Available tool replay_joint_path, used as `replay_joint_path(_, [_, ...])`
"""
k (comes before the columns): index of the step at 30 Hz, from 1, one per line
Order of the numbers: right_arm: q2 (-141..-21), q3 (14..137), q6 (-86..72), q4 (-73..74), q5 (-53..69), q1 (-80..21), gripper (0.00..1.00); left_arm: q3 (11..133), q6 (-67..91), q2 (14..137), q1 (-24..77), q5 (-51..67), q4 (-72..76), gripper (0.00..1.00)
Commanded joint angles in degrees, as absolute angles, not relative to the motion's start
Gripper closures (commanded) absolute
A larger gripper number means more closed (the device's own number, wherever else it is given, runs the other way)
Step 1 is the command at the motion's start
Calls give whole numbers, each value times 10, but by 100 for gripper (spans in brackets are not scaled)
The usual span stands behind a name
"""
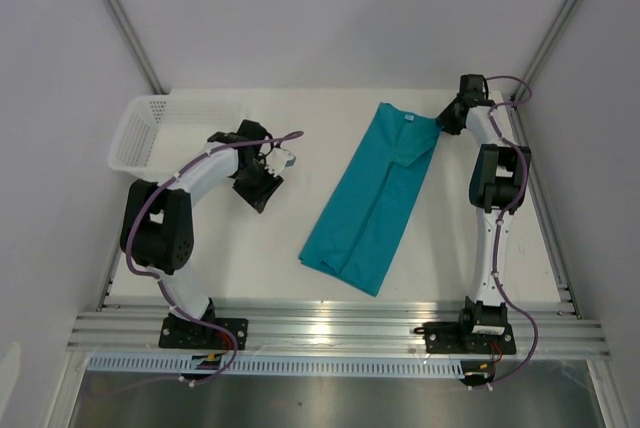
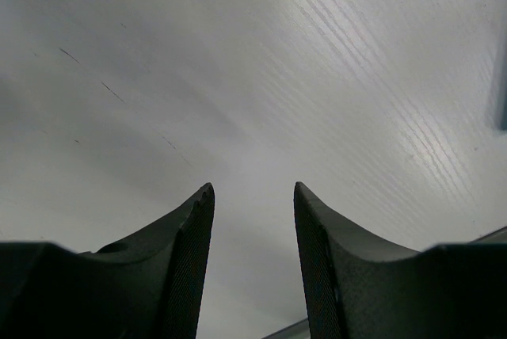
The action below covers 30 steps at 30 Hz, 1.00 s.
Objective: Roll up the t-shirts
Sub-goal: Fold the tshirt
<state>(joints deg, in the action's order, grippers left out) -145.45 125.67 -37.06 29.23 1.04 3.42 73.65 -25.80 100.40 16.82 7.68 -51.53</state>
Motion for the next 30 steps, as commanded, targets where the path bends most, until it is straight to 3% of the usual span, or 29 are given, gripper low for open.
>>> replay_joint_path(1, [-1415,1248,-322,312,-21,44,66,753,-250,988,163,85,-512,52])
replay_joint_path(12, [-1307,1126,-251,261,22,44,63,773,-232,998,186,131,-513,52])
replay_joint_path(17, [-1288,1060,-260,229,41,47,56,774,-243,1015,230,144,-510,52])
replay_joint_path(30, [-1305,1124,-268,243,83,77,56,775,-237,1032,246,153,-502,52])
